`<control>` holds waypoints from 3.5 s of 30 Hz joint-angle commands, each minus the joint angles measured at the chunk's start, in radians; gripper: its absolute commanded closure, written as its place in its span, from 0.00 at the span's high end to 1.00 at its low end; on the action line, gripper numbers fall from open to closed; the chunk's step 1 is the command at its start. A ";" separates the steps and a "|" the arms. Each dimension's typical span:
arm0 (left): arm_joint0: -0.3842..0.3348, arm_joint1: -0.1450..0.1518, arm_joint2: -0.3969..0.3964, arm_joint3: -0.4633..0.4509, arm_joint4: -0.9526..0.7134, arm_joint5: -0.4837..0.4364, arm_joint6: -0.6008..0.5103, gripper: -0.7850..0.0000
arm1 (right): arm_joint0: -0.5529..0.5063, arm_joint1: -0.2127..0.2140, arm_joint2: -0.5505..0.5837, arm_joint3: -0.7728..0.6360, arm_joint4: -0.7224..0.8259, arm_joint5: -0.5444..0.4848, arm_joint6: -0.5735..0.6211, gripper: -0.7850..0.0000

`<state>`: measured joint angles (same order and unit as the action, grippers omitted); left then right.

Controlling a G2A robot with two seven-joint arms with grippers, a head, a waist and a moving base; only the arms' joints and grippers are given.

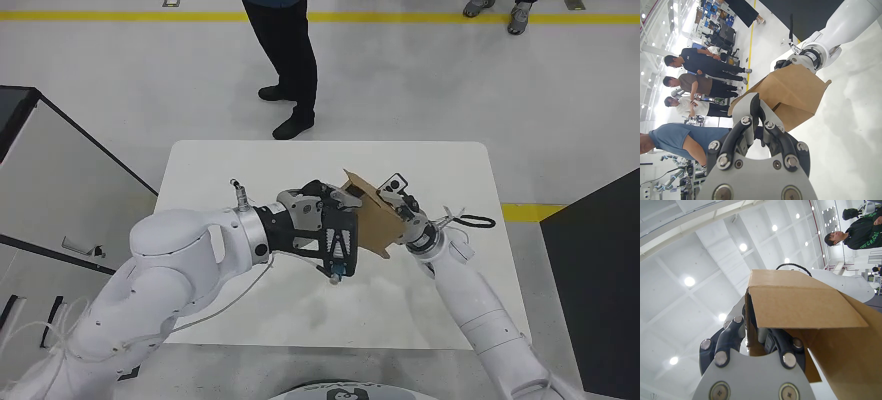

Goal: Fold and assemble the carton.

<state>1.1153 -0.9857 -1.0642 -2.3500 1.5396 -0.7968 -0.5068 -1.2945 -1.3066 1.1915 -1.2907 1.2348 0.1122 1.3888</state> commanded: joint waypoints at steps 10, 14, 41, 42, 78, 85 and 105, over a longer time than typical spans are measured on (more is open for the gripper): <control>-0.001 -0.002 0.008 0.000 0.043 0.001 0.003 0.00 | -0.004 -0.001 -0.004 0.004 0.003 0.004 0.009 0.00; -0.005 -0.002 0.003 0.000 0.071 -0.004 0.003 0.00 | -0.006 0.000 -0.002 0.002 0.001 0.008 0.010 0.00; 0.003 -0.004 0.000 0.000 0.140 -0.024 0.088 0.00 | -0.009 0.001 0.002 0.004 0.013 0.026 0.024 0.00; 0.003 -0.004 -0.003 0.000 0.141 -0.019 0.089 0.00 | -0.008 0.001 0.002 0.006 0.013 0.026 0.019 0.00; -0.069 -0.019 0.110 0.000 0.377 -0.103 0.186 0.00 | -0.032 0.002 0.009 -0.021 0.021 0.027 0.013 0.00; -0.066 -0.022 0.124 0.000 0.383 -0.116 0.194 0.00 | -0.039 0.001 0.008 -0.030 0.029 0.023 0.010 0.00; 0.015 -0.025 0.012 0.000 0.140 -0.068 0.163 0.00 | -0.028 -0.004 -0.007 -0.030 0.049 0.023 0.068 0.00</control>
<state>1.1265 -1.0110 -1.0448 -2.3500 1.6943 -0.8639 -0.3409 -1.3239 -1.3096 1.1861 -1.3224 1.2828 0.1347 1.4515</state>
